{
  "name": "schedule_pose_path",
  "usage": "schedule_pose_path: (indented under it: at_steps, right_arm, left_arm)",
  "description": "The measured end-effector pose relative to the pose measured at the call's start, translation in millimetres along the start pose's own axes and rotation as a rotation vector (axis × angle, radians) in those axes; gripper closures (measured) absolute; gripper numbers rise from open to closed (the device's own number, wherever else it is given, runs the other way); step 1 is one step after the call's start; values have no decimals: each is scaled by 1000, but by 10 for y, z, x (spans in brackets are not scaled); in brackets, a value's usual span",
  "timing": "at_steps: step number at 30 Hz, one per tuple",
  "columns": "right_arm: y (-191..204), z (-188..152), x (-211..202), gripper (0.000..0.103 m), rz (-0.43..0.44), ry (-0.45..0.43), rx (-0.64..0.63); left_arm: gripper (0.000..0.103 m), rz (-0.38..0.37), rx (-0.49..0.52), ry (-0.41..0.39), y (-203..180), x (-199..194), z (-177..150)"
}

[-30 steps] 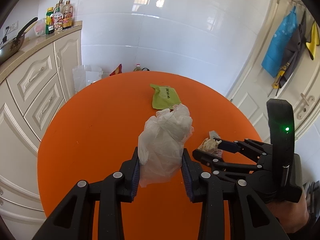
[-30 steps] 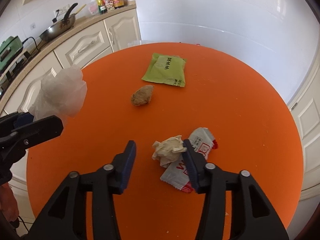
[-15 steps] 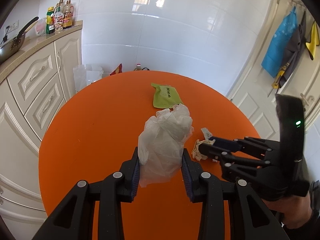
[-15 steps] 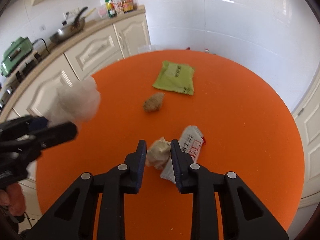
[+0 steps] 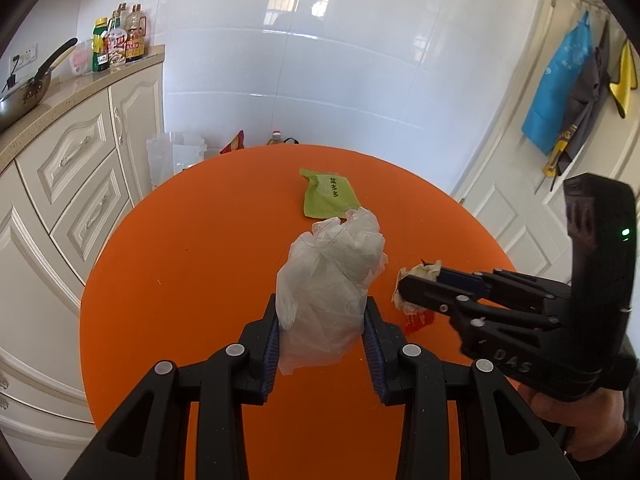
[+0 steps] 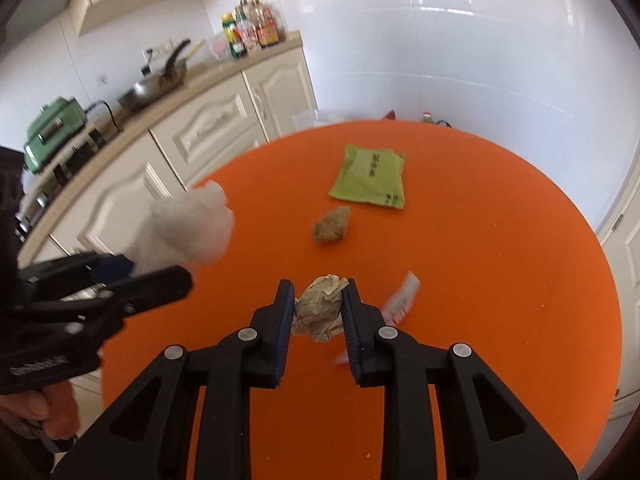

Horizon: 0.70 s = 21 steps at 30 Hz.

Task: Collect trash
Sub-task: 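Hold the plastic bag in the left tool while the right tool regrasps the tissue, then carry the plastic bag and tissue to the blue bin and release both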

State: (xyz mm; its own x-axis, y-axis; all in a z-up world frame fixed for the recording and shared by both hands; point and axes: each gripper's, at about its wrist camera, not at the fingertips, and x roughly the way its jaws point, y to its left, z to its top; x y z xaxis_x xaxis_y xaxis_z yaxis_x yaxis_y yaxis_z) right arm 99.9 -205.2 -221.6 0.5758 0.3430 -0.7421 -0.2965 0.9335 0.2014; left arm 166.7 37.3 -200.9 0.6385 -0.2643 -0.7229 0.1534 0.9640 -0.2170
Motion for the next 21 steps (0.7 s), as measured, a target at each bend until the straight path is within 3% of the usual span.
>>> schedule_pose_path:
  at_steps: [4, 7, 10, 16, 21]
  right_arm:
    - [-121, 13, -139, 79, 57, -33, 75]
    - [-184, -19, -148, 79, 26, -20, 84]
    - [-278, -79, -268, 79, 56, -50, 128]
    - [-497, -177, -688, 79, -4, -125, 174]
    - [-755, -345, -1224, 79, -86, -203, 223]
  left_arm:
    - [70, -5, 12, -7, -115, -60, -27]
    - [70, -6, 24, -6, -171, -96, -47]
    - [70, -11, 42, -7, -191, -147, -37]
    - [70, -53, 90, -15, -460, -237, 1]
    - [70, -123, 161, -27, -922, -283, 48]
